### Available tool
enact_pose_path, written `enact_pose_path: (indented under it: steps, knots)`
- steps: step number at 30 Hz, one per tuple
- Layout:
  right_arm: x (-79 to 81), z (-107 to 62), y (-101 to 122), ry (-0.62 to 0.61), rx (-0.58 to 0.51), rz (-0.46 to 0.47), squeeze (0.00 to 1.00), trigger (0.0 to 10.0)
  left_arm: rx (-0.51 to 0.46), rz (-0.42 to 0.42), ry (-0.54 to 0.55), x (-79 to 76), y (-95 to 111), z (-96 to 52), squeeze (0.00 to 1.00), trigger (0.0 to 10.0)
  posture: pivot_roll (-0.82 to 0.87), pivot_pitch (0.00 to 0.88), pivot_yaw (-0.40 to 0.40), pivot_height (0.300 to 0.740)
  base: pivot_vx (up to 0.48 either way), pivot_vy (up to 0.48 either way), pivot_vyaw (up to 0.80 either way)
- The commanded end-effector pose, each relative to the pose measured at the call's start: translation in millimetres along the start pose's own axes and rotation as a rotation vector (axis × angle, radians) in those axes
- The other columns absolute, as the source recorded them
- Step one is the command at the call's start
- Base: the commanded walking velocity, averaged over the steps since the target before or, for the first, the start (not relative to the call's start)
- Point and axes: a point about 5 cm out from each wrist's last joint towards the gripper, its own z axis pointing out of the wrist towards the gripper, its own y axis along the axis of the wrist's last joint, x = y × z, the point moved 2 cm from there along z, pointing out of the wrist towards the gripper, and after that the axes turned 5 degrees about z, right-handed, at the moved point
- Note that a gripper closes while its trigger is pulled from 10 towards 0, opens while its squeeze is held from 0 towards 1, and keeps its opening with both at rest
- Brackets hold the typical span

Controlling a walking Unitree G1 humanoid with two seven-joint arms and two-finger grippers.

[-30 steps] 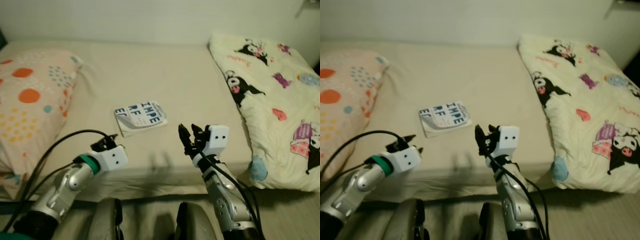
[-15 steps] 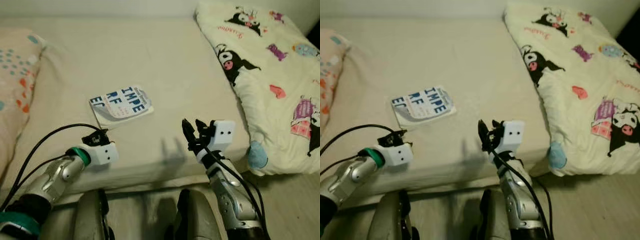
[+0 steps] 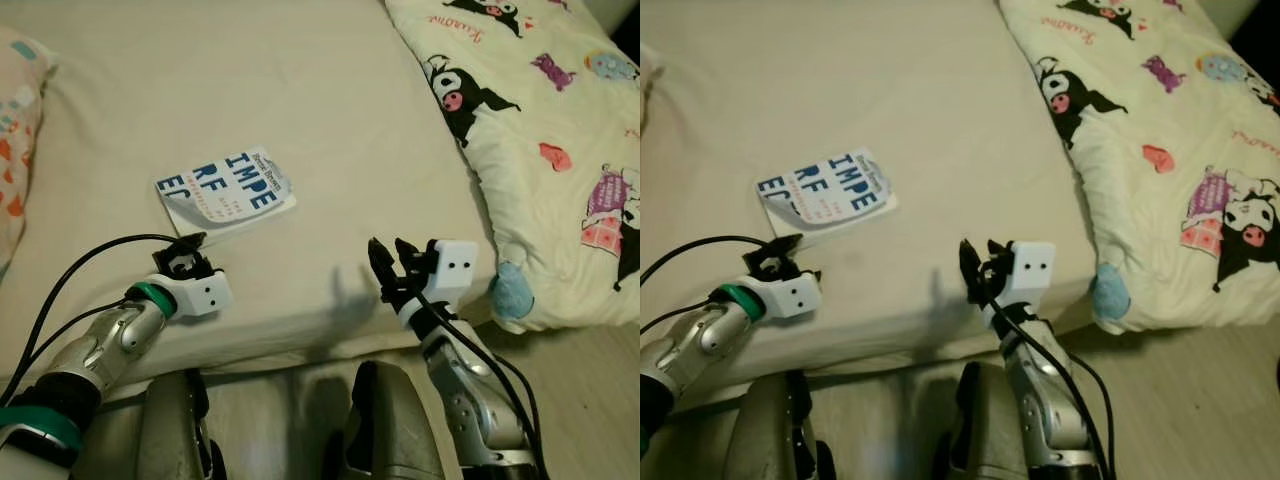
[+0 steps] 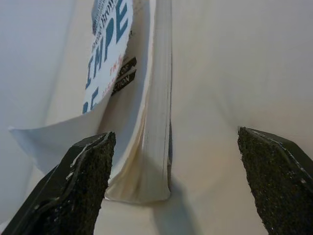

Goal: Clean up the room

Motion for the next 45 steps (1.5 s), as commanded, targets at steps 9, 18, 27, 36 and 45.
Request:
enact_pose_path:
  steps: [9,18,27,36,45]
  knots:
    - [-7.6,-12.2,0.1,-0.029,0.032,-0.009,0.0,10.0,0.076,0.12,0.043,-1.0,-16.1,-3.6,0.0,10.0,-0.05,0.302,-0.091,0.5,0.0,0.0,0.0]
    - [-10.7,-21.4,1.5,-0.046,0.055,-0.02,0.0,10.0,0.294,0.257,0.064,12.6,-57.3,-12.1,0.0,7.6,-0.07,0.316,-0.097,0.5,0.0,0.0,0.0]
    - [-9.5,-22.7,2.6,-0.041,0.067,-0.025,0.0,10.0,0.41,0.324,0.077,26.5,-81.5,-22.7,0.0,0.0,-0.08,0.324,-0.11,0.5,0.0,0.0,0.0]
    - [-7.7,-24.0,1.1,-0.035,0.084,-0.023,0.0,10.0,0.409,0.362,0.158,34.3,-86.7,-29.4,0.0,0.0,-0.07,0.325,-0.112,0.5,0.0,0.0,0.0]
    - [-2.9,-19.4,-1.8,-0.026,0.081,-0.007,0.0,10.0,0.44,0.331,0.247,38.6,-90.4,-36.8,0.0,0.0,-0.04,0.303,-0.087,0.5,0.0,0.0,0.0]
